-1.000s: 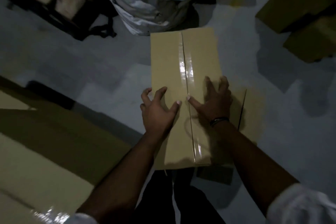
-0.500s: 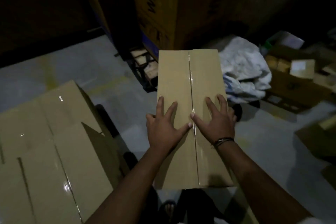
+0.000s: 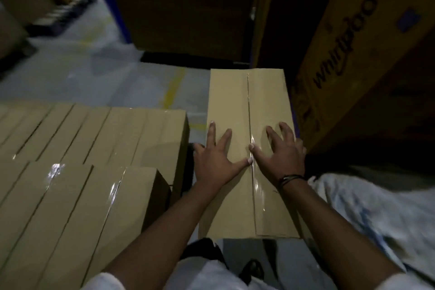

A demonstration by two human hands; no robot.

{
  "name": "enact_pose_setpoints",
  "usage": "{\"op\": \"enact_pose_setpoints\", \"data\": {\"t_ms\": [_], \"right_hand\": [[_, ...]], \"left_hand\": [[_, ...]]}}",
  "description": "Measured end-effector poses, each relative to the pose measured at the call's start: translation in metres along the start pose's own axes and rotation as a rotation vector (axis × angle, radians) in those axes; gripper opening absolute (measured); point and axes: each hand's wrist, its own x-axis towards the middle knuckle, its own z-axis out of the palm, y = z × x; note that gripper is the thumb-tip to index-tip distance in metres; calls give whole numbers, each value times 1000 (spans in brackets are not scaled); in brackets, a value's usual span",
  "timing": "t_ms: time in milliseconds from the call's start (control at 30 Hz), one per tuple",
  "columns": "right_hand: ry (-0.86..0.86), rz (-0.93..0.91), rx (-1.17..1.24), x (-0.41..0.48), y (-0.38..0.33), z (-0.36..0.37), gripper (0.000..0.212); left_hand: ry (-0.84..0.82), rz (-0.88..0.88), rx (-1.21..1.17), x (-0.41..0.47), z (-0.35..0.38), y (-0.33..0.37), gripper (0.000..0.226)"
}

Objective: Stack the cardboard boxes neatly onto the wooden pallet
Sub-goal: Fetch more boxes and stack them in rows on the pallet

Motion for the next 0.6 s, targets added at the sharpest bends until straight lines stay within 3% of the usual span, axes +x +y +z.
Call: {"op": "enact_pose_setpoints", "data": {"t_ms": [300,600], "right_hand": [[-150,-310,24,171,-93,63,76],[-218,-548,-14,341,-211,137,74]], "left_hand": [[128,-326,-57,135,-15,-53,107],[196,-541,-134,292,-44,-110,113]]}}
